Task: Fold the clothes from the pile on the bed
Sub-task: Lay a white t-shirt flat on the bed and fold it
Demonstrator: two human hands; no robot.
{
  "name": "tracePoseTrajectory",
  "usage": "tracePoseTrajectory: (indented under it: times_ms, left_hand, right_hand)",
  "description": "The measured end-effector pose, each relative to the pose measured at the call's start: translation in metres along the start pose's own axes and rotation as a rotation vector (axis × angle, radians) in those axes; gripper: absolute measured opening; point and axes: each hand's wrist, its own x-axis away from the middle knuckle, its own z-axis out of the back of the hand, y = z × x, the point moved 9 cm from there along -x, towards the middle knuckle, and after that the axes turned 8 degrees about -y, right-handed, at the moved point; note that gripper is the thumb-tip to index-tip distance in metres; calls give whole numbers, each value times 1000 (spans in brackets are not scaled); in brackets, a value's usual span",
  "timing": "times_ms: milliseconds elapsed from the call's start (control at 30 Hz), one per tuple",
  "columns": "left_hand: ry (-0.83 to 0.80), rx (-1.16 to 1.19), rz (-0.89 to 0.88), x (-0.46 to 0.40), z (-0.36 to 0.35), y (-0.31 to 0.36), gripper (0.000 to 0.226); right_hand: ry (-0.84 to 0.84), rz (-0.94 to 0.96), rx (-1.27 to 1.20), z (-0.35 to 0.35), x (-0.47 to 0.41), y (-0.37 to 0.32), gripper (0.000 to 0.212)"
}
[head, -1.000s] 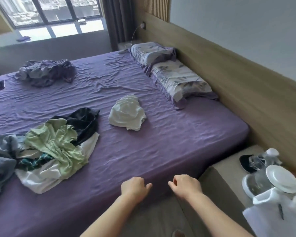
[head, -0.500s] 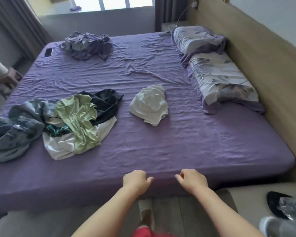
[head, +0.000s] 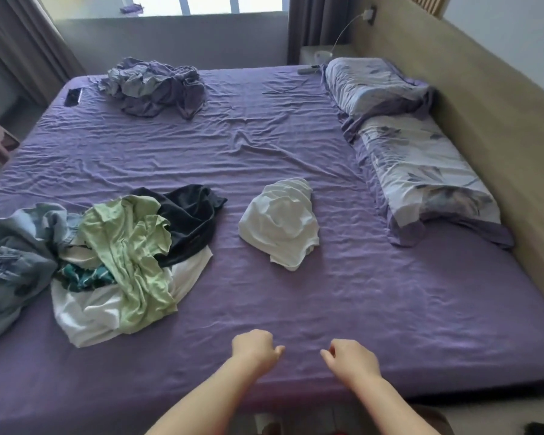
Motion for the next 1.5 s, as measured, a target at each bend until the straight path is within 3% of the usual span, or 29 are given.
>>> tracePoseTrajectory:
  times_ms: [333,667,1167,1500]
  left_hand:
    - [-7,40,-12,-53,43,14,46]
    - [-93,149,119,-112,61,34,40]
    - [-67,360,45,-233,110,24,28]
    - [-3,189,1,-294,91,16,24]
  right_hand:
    - [-19,51,24,50,-66,-17,33]
    - [-157,193,95,77,-157,-9,34]
    - [-125,326,81,141,-302,-33,32]
    - [5,306,145,127,-360,-41,38]
